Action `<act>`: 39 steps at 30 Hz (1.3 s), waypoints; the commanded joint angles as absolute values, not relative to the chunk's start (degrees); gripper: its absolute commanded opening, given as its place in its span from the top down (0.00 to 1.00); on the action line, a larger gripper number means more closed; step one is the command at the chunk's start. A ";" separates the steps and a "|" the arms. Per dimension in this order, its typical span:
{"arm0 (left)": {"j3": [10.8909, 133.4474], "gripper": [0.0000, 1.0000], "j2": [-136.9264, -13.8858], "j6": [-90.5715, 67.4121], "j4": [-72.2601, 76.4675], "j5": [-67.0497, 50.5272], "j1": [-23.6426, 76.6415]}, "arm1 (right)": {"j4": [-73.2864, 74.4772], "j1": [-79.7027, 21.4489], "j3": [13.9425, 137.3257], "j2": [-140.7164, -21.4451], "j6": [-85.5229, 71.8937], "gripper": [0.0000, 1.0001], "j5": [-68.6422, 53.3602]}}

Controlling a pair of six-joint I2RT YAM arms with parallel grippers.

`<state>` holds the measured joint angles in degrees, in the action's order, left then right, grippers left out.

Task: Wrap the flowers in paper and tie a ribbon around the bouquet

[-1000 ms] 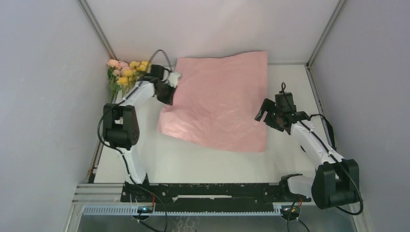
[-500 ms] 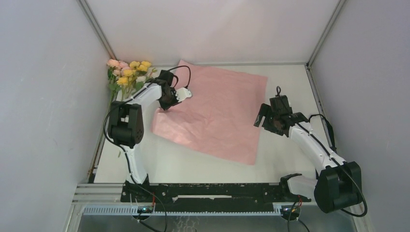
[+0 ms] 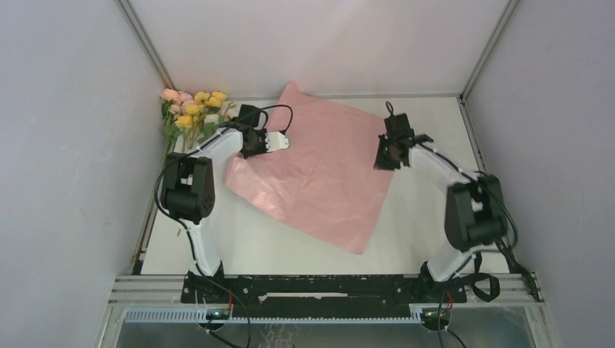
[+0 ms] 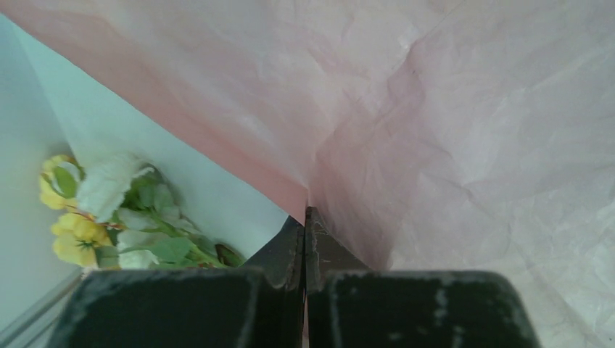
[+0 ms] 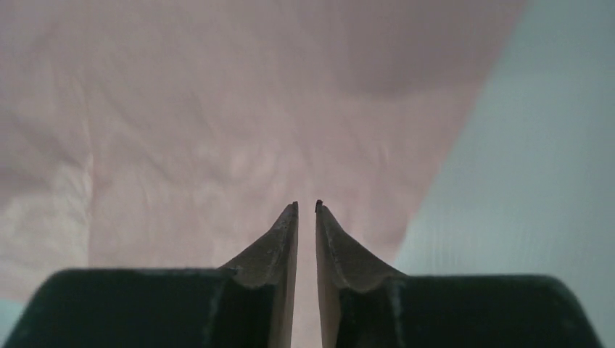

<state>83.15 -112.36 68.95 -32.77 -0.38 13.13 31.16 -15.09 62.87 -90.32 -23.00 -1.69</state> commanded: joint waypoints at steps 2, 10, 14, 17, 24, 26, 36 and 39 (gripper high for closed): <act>85.67 1.00 -111.62 72.01 -27.86 -0.85 14.49 | 30.89 -11.91 79.06 -107.67 -18.16 0.93 -0.04; 85.84 1.00 -114.68 66.67 -16.58 3.63 16.57 | 33.26 -11.96 72.20 -109.57 -21.67 1.00 6.71; 92.96 0.89 -118.49 58.43 -15.90 9.63 17.66 | 33.43 -12.97 65.07 -105.20 -22.67 1.00 8.12; 92.44 0.54 -115.37 52.18 -19.51 9.35 17.67 | 32.56 -13.12 61.62 -102.08 -22.72 1.00 8.32; 85.71 0.00 -98.94 35.85 -32.72 7.16 12.39 | 32.65 -12.72 63.81 -95.09 -18.59 0.93 8.81; 84.72 0.00 -96.36 31.18 -35.75 5.99 6.96 | 33.76 -13.91 64.90 -92.43 -17.40 0.88 9.32; 85.25 0.25 -103.42 22.93 -36.42 3.97 -15.91 | 35.20 -24.55 65.13 -80.72 -21.48 0.64 9.11; 86.27 0.26 -106.70 23.25 -35.36 4.42 -16.07 | 35.52 -27.15 65.15 -80.38 -22.80 0.59 10.47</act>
<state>85.56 -103.77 25.45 -34.79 6.09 -17.80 34.59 -24.91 63.61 -81.32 -20.34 8.54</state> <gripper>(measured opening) 0.742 0.393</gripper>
